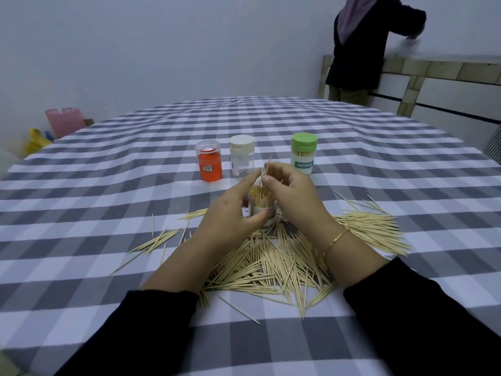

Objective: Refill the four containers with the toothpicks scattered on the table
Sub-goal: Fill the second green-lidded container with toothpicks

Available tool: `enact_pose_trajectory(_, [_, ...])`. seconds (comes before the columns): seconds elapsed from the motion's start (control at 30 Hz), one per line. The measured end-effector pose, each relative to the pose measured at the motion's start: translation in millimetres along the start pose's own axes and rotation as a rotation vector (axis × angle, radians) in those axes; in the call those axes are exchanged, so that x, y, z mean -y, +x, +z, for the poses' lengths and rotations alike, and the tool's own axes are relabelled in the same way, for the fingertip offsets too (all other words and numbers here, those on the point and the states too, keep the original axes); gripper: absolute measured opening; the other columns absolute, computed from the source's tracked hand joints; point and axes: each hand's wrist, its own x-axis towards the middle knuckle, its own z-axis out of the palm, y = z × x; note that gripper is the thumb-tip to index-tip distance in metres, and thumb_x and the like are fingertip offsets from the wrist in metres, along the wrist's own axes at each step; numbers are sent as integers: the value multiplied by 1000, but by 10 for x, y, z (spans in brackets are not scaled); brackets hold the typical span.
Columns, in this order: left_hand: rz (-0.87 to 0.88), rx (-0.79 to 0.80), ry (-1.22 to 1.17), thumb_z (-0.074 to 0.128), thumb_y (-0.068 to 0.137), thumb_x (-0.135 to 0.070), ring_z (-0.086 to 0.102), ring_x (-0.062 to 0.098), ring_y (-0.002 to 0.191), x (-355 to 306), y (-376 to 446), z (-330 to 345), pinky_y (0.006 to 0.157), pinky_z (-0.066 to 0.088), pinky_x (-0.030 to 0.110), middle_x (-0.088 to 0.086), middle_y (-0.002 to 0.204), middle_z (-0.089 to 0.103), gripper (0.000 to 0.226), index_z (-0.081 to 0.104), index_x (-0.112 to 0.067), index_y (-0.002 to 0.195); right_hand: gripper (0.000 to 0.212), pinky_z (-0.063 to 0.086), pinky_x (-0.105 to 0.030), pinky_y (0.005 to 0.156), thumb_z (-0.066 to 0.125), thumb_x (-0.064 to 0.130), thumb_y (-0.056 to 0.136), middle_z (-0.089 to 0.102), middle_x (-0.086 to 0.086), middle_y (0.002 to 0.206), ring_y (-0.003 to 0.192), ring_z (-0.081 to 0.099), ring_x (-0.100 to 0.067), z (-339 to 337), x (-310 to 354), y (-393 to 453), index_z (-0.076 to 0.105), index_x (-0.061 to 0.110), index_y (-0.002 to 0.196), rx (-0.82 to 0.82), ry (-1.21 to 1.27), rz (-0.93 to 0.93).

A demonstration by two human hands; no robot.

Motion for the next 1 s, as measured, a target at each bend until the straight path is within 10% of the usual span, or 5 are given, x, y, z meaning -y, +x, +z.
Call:
enact_pose_trajectory(0.5, [14,4,31,70,85,-37,56,4,109,-23,3,-4,93,50,32,-14,127,59,66,39,-38,143,22,52,-27,88,56,24,95,72,2,105,96,63,-5,32,-8,-48,72,18,108,-47,-96,-116])
enact_pose_trajectory(0.73, [-35,-2,-40,73,81,-37,59,7,107,-30,-8,4,91,51,41,-17,114,61,99,5,-36,153,28,53,-44,73,52,25,95,68,-4,76,74,61,-21,41,-46,-14,72,10,82,-7,-221,-113])
enact_pose_trajectory(0.87, [-36,5,-39,74,80,-41,58,6,110,-28,-8,2,92,52,41,-18,118,59,99,5,-38,152,30,48,-28,96,55,15,95,63,1,123,107,58,-7,-1,11,-20,62,14,124,26,-28,33])
enact_pose_trajectory(1.0, [-42,-3,-27,73,81,-37,57,7,110,-43,-3,-1,95,49,38,-17,123,58,98,7,-35,153,30,38,0,78,46,25,99,65,12,112,97,57,4,-8,83,-74,65,11,118,213,-126,-50])
